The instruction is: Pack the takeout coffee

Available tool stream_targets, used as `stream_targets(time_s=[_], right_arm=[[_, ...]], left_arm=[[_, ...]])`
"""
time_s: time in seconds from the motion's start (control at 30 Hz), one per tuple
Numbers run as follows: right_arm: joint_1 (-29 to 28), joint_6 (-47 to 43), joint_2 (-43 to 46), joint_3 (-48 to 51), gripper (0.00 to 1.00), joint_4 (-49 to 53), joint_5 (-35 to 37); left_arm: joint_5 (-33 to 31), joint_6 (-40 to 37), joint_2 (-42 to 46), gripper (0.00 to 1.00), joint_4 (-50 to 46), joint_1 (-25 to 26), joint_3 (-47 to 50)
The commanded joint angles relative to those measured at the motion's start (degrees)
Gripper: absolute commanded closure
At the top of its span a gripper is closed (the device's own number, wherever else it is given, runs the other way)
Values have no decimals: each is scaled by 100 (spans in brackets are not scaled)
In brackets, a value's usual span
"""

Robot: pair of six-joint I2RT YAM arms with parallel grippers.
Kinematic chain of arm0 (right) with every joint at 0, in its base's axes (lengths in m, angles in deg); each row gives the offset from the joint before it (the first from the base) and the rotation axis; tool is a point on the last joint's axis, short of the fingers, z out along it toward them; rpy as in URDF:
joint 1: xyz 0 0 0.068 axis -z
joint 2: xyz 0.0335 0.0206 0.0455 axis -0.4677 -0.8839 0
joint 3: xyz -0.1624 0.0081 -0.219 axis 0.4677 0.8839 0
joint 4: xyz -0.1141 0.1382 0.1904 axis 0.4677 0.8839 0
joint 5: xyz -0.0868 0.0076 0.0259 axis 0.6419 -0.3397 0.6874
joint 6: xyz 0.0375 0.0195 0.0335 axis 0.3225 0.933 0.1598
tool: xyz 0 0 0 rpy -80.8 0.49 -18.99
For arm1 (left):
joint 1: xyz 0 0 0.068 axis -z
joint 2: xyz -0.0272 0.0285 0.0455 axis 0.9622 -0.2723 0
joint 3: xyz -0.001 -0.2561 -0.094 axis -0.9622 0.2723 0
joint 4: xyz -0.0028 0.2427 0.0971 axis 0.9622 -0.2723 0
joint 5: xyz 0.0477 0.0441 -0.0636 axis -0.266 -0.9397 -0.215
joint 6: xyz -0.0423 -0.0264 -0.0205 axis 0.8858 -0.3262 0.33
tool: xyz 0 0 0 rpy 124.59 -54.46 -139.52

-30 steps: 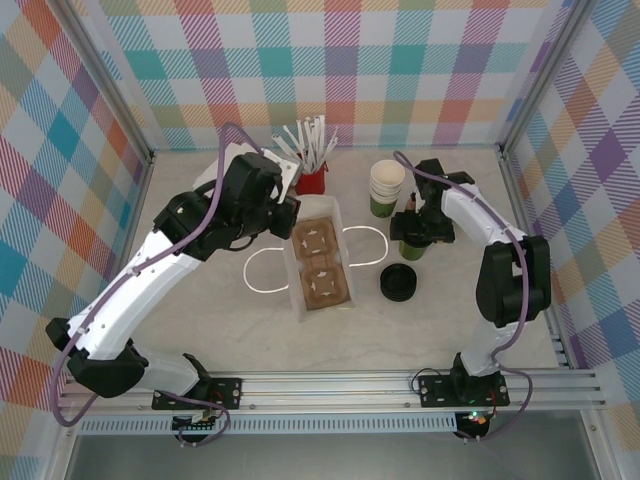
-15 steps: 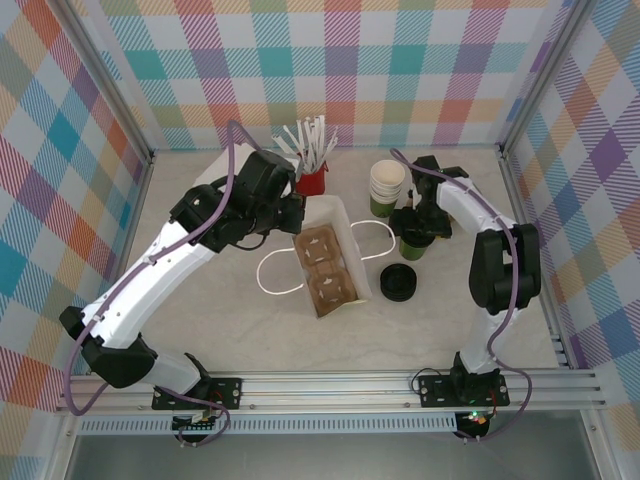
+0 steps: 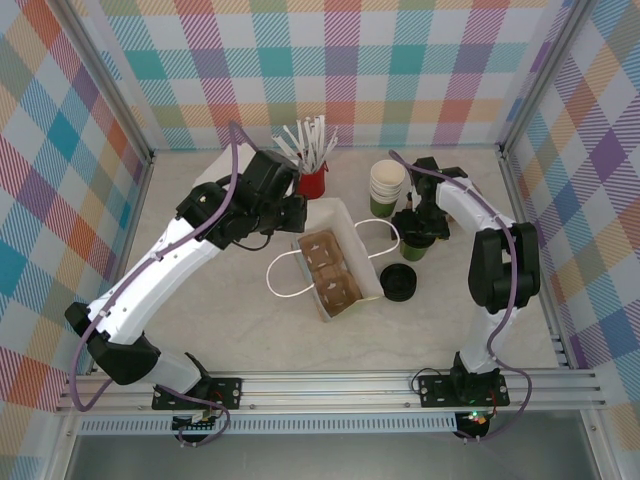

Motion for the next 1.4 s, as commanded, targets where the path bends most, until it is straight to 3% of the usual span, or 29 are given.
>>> stream_targets(time_s=[0.0, 0.33, 0.5, 0.67, 0.83, 1.0, 1.37], right_arm=[[28, -116, 344, -62, 15, 212, -34], [28, -301, 1230, 105, 20, 797, -172], [19, -338, 1800, -25, 21, 1291, -452], [-41, -398, 2308, -385, 21, 1917, -740], [-196, -211, 2591, -1082, 22, 2571, -857], [-551, 10, 2647, -2045, 22, 3130, -852], [-1863, 310, 1832, -4523, 24, 3983, -705]], left_arm=[[186, 203, 35, 90, 0, -179, 157], [309, 350, 215, 84, 187, -563, 810], [347, 264, 333, 62, 206, -689, 965], [221, 97, 576, 51, 59, -774, 915], [201, -9, 915, 37, -28, -868, 963], [497, 74, 1298, 30, 271, -882, 1344], [794, 513, 1424, 27, 925, -881, 2031]])
